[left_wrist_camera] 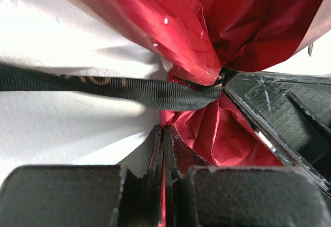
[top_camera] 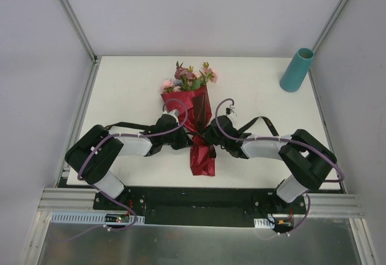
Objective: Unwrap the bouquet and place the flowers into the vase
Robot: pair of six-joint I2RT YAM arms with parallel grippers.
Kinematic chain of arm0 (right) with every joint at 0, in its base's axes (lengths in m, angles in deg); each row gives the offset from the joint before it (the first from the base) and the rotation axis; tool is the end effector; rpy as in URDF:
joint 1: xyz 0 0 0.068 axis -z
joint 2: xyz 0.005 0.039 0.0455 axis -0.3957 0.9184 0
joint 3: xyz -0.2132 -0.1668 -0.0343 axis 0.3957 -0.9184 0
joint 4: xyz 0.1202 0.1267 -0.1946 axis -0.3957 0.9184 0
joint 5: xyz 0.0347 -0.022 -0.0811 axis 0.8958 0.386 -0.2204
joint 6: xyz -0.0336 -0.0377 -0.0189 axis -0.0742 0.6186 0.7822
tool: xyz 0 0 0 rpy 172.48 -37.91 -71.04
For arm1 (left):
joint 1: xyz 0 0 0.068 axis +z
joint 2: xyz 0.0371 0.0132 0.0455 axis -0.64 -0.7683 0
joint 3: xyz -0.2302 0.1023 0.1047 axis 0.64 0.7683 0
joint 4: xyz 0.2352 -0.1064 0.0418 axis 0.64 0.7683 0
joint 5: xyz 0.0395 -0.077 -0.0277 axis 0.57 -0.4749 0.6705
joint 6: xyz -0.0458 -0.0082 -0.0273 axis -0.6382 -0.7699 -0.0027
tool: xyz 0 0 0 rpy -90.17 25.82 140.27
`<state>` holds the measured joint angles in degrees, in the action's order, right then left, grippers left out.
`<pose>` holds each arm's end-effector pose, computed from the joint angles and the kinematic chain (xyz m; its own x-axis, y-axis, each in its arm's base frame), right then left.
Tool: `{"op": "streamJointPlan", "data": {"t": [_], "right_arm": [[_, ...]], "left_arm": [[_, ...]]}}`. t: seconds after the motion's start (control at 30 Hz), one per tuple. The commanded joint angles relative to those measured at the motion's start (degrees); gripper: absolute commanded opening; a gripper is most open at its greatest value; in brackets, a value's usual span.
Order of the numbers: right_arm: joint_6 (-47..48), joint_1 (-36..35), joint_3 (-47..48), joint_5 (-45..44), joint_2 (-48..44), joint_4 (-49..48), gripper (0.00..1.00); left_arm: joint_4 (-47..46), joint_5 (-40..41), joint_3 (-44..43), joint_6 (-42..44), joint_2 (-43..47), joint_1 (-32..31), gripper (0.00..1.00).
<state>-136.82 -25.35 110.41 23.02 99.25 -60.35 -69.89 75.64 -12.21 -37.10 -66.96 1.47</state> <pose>0.2154 0.2318 0.1613 -0.6869 0.4667 -0.5572 -0.0257 0.7506 0.6603 0.2226 -0.1869 0.1397 -0.8653 -0.3081 -0.3955 0.1142 0.6469 -0.7539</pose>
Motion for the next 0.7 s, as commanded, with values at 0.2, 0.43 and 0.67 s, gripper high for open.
{"op": "streamJointPlan", "data": {"t": [0.2, 0.43, 0.67], "right_arm": [[13.34, 0.85, 0.33, 4.88, -6.18, -6.42, 0.1], [24.99, 0.94, 1.81, 7.95, -5.57, -4.34, 0.14], [51.03, 1.03, 9.63, 17.45, -5.48, 9.37, 0.27]], "left_arm": [[-0.24, -0.09, 1.73, 0.21, 0.59, -1.05, 0.0], [-0.59, -0.17, 1.73, 0.12, 1.29, -1.05, 0.0], [0.38, -0.35, 1.82, 0.56, 2.08, -1.05, 0.0]]}}
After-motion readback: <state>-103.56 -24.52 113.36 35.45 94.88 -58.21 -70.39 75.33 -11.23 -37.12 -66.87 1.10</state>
